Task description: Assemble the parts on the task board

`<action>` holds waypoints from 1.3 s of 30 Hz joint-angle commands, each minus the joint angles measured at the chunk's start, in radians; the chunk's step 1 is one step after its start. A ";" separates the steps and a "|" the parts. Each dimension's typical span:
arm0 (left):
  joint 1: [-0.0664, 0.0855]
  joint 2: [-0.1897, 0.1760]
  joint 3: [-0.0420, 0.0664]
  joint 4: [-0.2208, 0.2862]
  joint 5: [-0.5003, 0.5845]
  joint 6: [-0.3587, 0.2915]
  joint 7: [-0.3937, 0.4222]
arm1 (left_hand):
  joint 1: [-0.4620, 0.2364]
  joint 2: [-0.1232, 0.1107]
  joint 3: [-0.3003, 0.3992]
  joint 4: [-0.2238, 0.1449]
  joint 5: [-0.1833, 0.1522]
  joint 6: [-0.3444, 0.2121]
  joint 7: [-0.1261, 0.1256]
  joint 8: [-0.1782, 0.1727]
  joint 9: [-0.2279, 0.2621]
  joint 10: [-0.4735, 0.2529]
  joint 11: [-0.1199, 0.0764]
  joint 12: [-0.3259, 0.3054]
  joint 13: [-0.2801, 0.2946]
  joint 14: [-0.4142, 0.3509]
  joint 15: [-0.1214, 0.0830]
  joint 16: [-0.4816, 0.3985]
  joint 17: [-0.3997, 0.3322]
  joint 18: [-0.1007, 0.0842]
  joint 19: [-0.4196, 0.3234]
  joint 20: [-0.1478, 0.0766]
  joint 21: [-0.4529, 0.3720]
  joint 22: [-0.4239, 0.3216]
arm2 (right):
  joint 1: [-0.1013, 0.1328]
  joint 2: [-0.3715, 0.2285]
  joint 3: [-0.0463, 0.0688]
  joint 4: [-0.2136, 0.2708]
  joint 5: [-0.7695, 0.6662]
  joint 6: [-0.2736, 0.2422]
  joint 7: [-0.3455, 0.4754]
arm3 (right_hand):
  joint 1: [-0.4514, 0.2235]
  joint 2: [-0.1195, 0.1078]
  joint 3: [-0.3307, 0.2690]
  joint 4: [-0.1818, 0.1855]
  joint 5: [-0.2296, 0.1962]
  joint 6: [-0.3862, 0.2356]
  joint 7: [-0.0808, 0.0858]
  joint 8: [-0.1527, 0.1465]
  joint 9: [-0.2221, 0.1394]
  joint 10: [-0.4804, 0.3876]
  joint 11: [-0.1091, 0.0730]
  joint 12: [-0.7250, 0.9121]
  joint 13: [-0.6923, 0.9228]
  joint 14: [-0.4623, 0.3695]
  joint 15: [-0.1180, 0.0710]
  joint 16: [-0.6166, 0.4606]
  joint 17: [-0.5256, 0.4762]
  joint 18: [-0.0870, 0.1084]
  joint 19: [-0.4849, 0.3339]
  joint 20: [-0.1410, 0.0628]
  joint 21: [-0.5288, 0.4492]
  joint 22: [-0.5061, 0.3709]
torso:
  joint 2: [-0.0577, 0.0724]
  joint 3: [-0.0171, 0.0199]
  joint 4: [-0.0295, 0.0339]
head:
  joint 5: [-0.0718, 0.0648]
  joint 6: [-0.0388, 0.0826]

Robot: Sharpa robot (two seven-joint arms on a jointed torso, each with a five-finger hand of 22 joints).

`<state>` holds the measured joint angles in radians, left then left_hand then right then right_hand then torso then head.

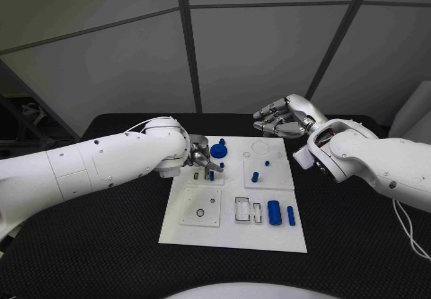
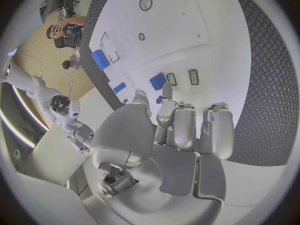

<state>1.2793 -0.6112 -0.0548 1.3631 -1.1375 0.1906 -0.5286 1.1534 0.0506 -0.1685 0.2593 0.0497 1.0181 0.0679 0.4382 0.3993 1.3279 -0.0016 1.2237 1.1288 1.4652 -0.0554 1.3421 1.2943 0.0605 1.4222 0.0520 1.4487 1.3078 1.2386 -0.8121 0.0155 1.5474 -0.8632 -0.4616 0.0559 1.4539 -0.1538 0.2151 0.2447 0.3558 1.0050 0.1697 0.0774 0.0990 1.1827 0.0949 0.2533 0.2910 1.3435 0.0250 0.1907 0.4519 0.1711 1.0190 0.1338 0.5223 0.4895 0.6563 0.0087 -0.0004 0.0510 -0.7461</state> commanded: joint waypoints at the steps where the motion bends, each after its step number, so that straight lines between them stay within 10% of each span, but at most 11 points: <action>1: 0.002 0.004 0.000 -0.002 -0.017 0.025 -0.008 | 0.009 0.004 -0.003 -0.005 -0.001 -0.007 0.000 0.004 0.006 -0.002 -0.001 0.000 0.001 0.031 -0.006 0.000 0.001 -0.012 0.006 -0.001 0.004 0.048 | 0.002 0.002 0.001 -0.001 0.005 0.000 -0.002 | -0.002 -0.008 0.000 -0.006 0.004 -0.002 0.007 -0.005 -0.002 -0.005 0.001 -0.006 -0.002 0.001 0.008 -0.006 -0.001 0.010 -0.002 0.008 -0.007 -0.001 | 0.000 -0.0001 -0.0005 | 0.001 -0.002; 39: 0.002 0.025 -0.001 -0.022 -0.007 0.083 -0.012 | 0.101 0.039 0.045 -0.080 -0.001 -0.035 0.000 0.026 0.065 -0.006 -0.002 -0.007 0.007 0.033 -0.006 -0.004 0.007 -0.013 0.006 -0.001 0.008 0.060 | 0.002 0.015 0.001 -0.013 0.005 0.010 -0.006 | 0.000 -0.006 0.004 -0.012 0.034 -0.010 0.010 -0.006 -0.002 -0.011 0.005 -0.010 -0.011 0.001 0.011 -0.025 -0.003 0.010 -0.002 0.010 -0.021 -0.009 | 0.000 -0.0010 -0.0008 | 0.001 -0.016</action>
<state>1.2793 -0.5871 -0.0560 1.3410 -1.1430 0.2504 -0.5335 1.2439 0.0883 -0.1240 0.1872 0.0497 0.9896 0.0680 0.4581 0.4625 1.3278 -0.0014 1.2188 1.1349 1.4651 -0.0554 1.3421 1.3002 0.0605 1.4221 0.0520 1.4526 1.3075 1.2386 -0.7984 0.0154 1.5345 -0.8614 -0.4574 0.0469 1.4539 -0.1537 0.2185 0.2359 0.3838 0.9979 0.1768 0.0774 0.0983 1.1790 0.0985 0.2496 0.2805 1.3435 0.0324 0.1697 0.4502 0.1710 1.0152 0.1375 0.5067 0.4817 0.6563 0.0078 -0.0010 0.0525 -0.7615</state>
